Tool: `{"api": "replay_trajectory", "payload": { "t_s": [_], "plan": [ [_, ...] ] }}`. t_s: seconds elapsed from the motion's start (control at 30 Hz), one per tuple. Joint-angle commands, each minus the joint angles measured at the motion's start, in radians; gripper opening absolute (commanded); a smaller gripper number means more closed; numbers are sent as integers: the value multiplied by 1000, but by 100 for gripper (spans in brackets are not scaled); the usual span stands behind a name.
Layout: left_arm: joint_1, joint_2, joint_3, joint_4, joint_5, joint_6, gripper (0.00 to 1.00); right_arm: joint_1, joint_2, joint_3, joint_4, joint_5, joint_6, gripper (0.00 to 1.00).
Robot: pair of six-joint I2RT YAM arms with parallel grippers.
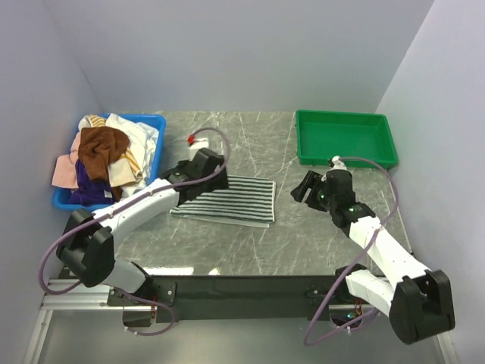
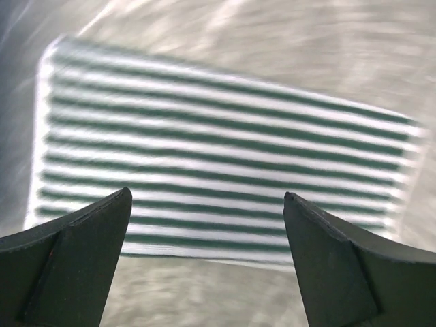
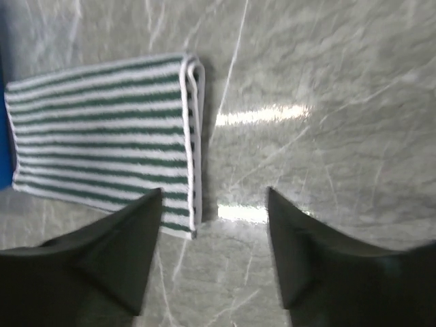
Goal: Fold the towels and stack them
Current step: Neatly place the folded towel into the bin
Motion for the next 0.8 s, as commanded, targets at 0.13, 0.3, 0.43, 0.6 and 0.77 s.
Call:
{"api": "replay_trajectory", "payload": {
  "t_s": [0.13,0.3,0.43,0.6,0.77],
  "plan": [
    [-229,133,194,-42,-13,165,99,-9,-106,42,-135,168,-71,93],
    [-395,319,350,-68,-45,243,96,-13,-126,1,-140,213,-55,96],
    [-499,487,459,-88,-94,307,90,-27,-130,-27,-140,223,-52,96],
    [-516,590,524,-87,-105,350,88,-41,-144,-49,-129,211,-43,95],
    [-515,669,556,-93,-125,360,85,-46,-140,-67,-108,175,-31,95]
  ]
}}
